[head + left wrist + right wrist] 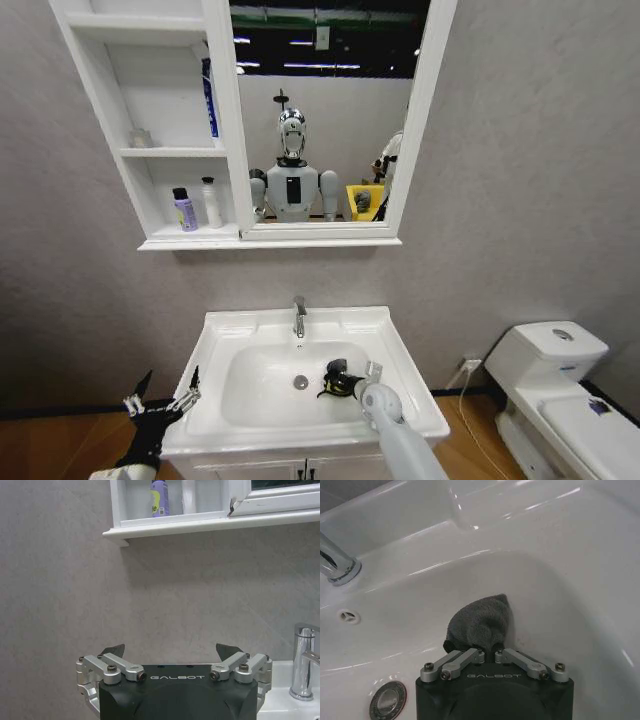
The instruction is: Move facial cleanser and shampoo from washbasin to cabinet, then wipe washbasin with towel.
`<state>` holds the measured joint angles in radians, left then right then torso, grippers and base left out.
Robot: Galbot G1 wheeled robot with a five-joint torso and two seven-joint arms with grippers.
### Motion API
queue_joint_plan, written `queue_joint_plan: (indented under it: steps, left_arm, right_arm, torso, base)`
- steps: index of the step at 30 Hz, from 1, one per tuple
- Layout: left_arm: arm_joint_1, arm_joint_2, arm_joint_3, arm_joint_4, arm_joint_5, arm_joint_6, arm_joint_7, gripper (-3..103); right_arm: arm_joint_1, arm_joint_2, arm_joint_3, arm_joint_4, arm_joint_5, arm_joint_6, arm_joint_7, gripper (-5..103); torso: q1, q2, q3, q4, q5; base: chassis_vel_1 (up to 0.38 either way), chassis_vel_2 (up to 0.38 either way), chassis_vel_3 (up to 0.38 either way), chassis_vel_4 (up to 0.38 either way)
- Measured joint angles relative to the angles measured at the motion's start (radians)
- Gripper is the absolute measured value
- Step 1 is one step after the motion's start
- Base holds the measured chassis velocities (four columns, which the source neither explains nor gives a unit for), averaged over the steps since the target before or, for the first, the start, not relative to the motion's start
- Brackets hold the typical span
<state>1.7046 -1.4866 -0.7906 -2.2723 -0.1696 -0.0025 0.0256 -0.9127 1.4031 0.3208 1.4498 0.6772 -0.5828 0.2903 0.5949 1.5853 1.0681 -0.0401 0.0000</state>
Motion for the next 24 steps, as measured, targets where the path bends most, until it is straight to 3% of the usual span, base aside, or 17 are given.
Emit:
queue_joint_plan:
  steps: [4,8,15,17,18,19,21,24]
  left_arm:
    - [0.000,0.000,0.000,0.000,0.000,0.000,0.000,100]
    - [0.000,0.000,0.000,0.000,0.000,0.000,0.000,100]
    - [0.000,0.000,0.000,0.000,0.000,0.000,0.000,100]
    - [0.000,0.000,0.000,0.000,0.000,0.000,0.000,100]
    - [0.000,0.000,0.000,0.000,0.000,0.000,0.000,100]
    - [0.000,0.000,0.000,0.000,0.000,0.000,0.000,100]
    - [0.000,0.000,0.000,0.000,0.000,0.000,0.000,100]
    - [0.000,0.000,0.000,0.000,0.000,0.000,0.000,100]
  right_arm:
    - [-0.012,-0.030,-0.003,0.063,-0.132,0.014,0.003,4]
    - [-0.021,-0.047,-0.005,0.110,-0.196,0.038,0.004,4]
    - [-0.054,-0.103,0.037,0.234,-0.391,0.132,-0.049,4]
    - [-0.055,-0.117,0.061,0.228,-0.442,0.174,-0.078,4]
    - [-0.051,-0.127,0.082,0.205,-0.480,0.221,-0.111,4]
    - [-0.036,-0.142,0.114,0.137,-0.521,0.318,-0.179,4]
    - [-0.012,-0.151,0.132,0.051,-0.518,0.396,-0.244,4]
    - [0.014,-0.150,0.137,-0.029,-0.471,0.458,-0.307,4]
  torso:
    - [0.000,0.000,0.000,0.0000,0.0000]
    - [0.000,0.000,0.000,0.0001,0.0001]
    - [0.000,0.000,0.000,0.0000,0.0001]
    - [0.000,0.000,0.000,0.0000,0.0000]
    - [0.000,0.000,0.000,-0.0001,-0.0003]
    - [0.000,0.000,0.000,-0.0003,0.0001]
    - [0.000,0.000,0.000,-0.0001,0.0001]
    - [0.000,0.000,0.000,0.0001,0.0004]
  base:
    - [0.000,0.000,0.000,0.000]
    - [0.000,0.000,0.000,0.000]
    - [0.000,0.000,0.000,0.000]
    - [0.000,0.000,0.000,0.000]
    - [0.000,0.000,0.000,0.000]
    - [0.000,0.000,0.000,0.000]
    - [0.000,0.000,0.000,0.000]
    - [0.000,0.000,0.000,0.000]
